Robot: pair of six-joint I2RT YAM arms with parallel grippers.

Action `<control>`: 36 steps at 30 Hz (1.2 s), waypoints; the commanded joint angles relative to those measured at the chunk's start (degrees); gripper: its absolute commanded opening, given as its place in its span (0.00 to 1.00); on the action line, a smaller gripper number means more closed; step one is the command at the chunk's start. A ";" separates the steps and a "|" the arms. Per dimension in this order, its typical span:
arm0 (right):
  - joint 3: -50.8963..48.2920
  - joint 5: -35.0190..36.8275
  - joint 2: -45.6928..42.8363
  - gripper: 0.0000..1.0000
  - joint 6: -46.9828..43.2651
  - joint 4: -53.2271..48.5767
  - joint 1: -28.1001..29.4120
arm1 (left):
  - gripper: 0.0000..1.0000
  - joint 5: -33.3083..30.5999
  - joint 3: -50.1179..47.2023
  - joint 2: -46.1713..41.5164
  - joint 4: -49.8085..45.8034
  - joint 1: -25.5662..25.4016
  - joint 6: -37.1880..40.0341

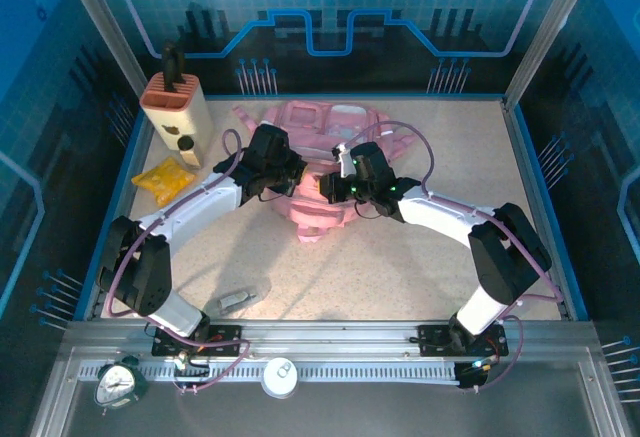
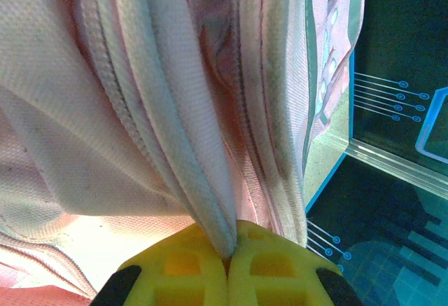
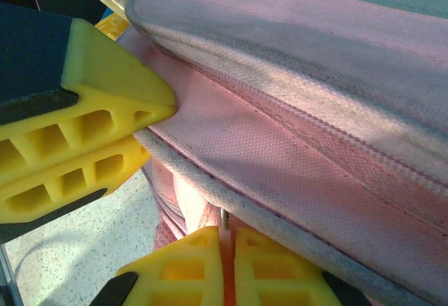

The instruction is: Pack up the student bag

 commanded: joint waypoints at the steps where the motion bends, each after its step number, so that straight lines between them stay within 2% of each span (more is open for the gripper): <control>1: 0.63 1.76 -0.65 0.09 0.80 -3.24 -0.41 | 0.00 -0.73 1.85 -4.29 3.27 -0.27 2.59; 13: -4.32 1.14 -3.22 0.00 0.11 -3.99 -3.07 | 0.00 -2.33 0.54 -5.85 0.85 0.52 4.73; 23: -8.53 -0.38 -4.75 0.00 -1.45 -4.69 -8.02 | 0.00 -1.97 -2.03 -8.49 -1.73 3.85 8.01; 26: -9.67 -0.83 -5.40 0.00 -2.29 -5.62 -7.90 | 0.00 -1.17 -1.98 -8.14 -0.69 3.96 8.30; 30: -9.23 4.26 -6.89 0.00 -3.29 -10.73 -5.92 | 0.00 -1.07 -0.25 -6.97 -2.31 3.97 9.06; 33: -9.25 5.34 -8.08 0.00 -2.34 -11.92 -5.25 | 0.00 -1.31 -0.04 -6.80 -1.63 3.92 9.11; 36: -9.30 7.45 -8.45 0.00 -3.04 -12.58 -6.81 | 0.00 -0.90 1.14 -6.45 -3.27 5.44 10.88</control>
